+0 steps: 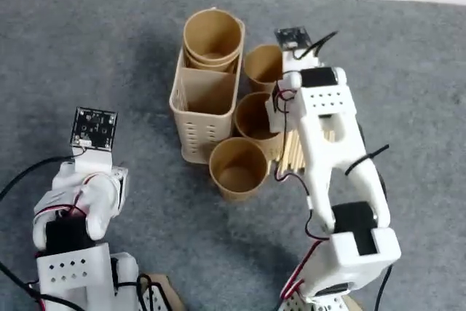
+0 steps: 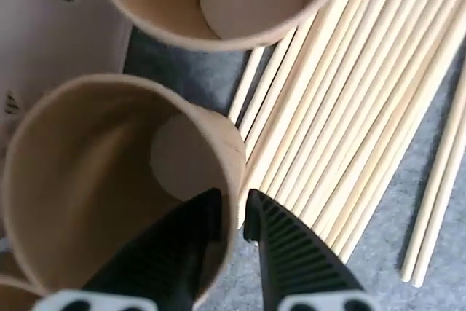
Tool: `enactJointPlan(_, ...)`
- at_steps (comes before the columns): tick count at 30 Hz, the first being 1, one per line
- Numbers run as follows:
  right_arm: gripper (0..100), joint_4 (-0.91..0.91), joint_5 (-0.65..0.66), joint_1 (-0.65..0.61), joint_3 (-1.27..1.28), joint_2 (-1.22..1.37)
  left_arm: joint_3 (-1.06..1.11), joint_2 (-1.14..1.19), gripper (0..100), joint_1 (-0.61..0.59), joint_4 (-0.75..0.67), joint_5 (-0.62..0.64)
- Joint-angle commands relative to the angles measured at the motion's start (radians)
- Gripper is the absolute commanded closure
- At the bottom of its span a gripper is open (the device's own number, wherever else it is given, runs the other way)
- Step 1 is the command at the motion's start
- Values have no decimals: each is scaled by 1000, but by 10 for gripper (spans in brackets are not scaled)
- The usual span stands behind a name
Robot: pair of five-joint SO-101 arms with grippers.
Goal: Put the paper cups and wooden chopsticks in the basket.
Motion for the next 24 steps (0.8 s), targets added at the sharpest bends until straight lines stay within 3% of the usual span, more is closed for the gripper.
enactJointPlan(1, 998, -4, 8, 18, -5, 7, -4, -7, 793, -5, -17, 0)
enactJointPlan(7, 993, 59, 8, 105, -81, -53, -4, -7, 793, -4, -18, 0)
enactJointPlan(14, 993, 246, 5, 163, -410, -185, -4, -7, 793, -2, -18, 0)
enactJointPlan(20, 993, 248, 0, 47, -776, -216, 10, -12, 793, -1, -29, 0)
enactJointPlan(24, 993, 148, 0, -58, -941, -188, 44, -8, 793, -1, -91, 0)
